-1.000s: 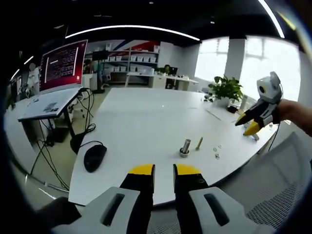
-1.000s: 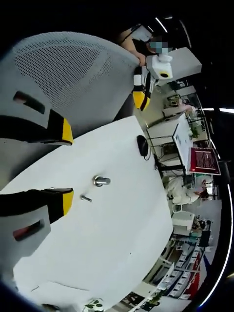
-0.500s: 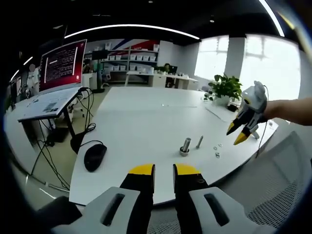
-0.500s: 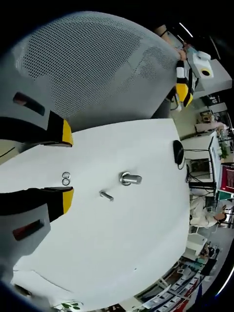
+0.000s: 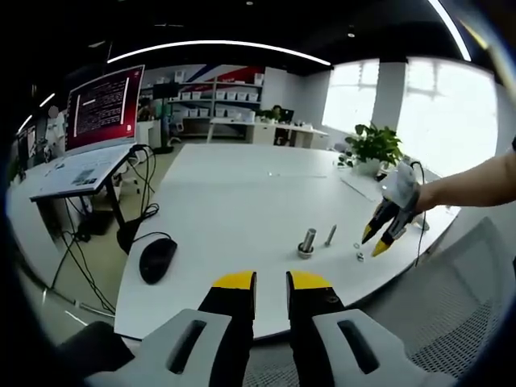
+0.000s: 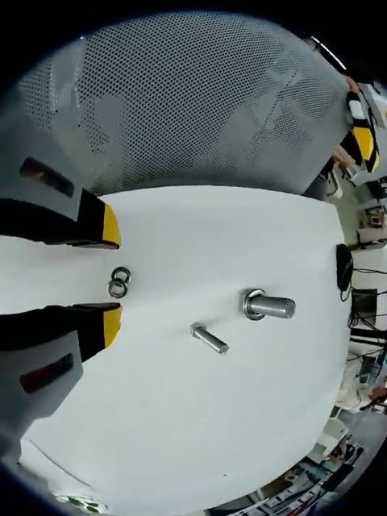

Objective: Place the washer onto the threaded stud by aligning its center hole with the stud, sliding it down to the base, and recovering from edge contact or off-axis alignment until the washer reaches the visible bottom stop.

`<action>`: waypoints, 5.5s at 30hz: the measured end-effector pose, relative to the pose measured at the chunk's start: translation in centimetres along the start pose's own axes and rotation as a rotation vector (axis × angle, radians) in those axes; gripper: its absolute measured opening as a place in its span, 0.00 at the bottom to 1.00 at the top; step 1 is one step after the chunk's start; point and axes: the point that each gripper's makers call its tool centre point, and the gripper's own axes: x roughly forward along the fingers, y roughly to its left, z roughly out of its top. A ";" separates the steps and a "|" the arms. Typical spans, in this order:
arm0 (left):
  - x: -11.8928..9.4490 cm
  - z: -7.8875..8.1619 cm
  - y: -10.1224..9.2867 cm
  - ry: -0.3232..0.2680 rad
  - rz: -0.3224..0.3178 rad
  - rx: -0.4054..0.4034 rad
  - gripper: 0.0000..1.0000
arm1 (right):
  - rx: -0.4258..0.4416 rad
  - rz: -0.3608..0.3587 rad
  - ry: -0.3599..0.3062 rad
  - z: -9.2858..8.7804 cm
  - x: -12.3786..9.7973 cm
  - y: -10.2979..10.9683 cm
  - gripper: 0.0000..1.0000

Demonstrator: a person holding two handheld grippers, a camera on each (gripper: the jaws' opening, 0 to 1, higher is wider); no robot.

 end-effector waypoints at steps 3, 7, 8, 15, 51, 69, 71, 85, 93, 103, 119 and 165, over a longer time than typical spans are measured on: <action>0.0 -0.1 0.0 0.006 -0.001 0.003 0.13 | 0.001 0.004 0.007 -0.3 0.5 -0.5 0.27; 0.0 -0.1 0.0 0.008 -0.001 0.004 0.13 | 0.032 -0.034 0.026 -1.1 0.8 -2.1 0.27; 0.0 -0.1 0.0 0.008 -0.001 0.004 0.13 | 0.040 -0.037 0.028 -1.2 0.8 -2.4 0.27; 0.0 -0.1 -0.1 0.004 -0.009 0.004 0.13 | 0.013 -0.068 0.064 -1.7 0.8 -3.8 0.26; 0.0 0.1 -0.1 0.000 -0.001 -0.003 0.13 | -0.015 -0.074 0.174 -1.9 1.7 -4.6 0.14; 0.0 0.2 0.0 -0.010 -0.002 -0.008 0.12 | 0.006 -0.063 0.258 -1.9 1.8 -4.7 0.14; 0.0 0.2 0.0 -0.011 -0.001 -0.008 0.12 | 0.006 -0.066 0.263 -1.9 1.7 -4.5 0.14; 0.0 0.3 0.0 -0.019 -0.002 -0.014 0.12 | 0.023 -0.084 0.266 -1.9 1.7 -4.6 0.14; 0.0 0.2 -0.1 -0.014 -0.006 -0.007 0.12 | 0.027 -0.092 0.282 -1.8 1.8 -4.5 0.14; -0.1 0.2 -0.1 -0.015 -0.010 -0.008 0.13 | -0.020 -0.121 0.298 -1.8 1.7 -4.6 0.14; -0.1 0.2 -0.2 -0.019 -0.016 -0.010 0.15 | 0.037 -0.133 0.195 0.7 -0.9 -5.5 0.14; -0.2 0.6 -0.1 -0.044 -0.001 -0.022 0.16 | -0.116 -0.066 0.135 8.3 -1.2 -5.3 0.14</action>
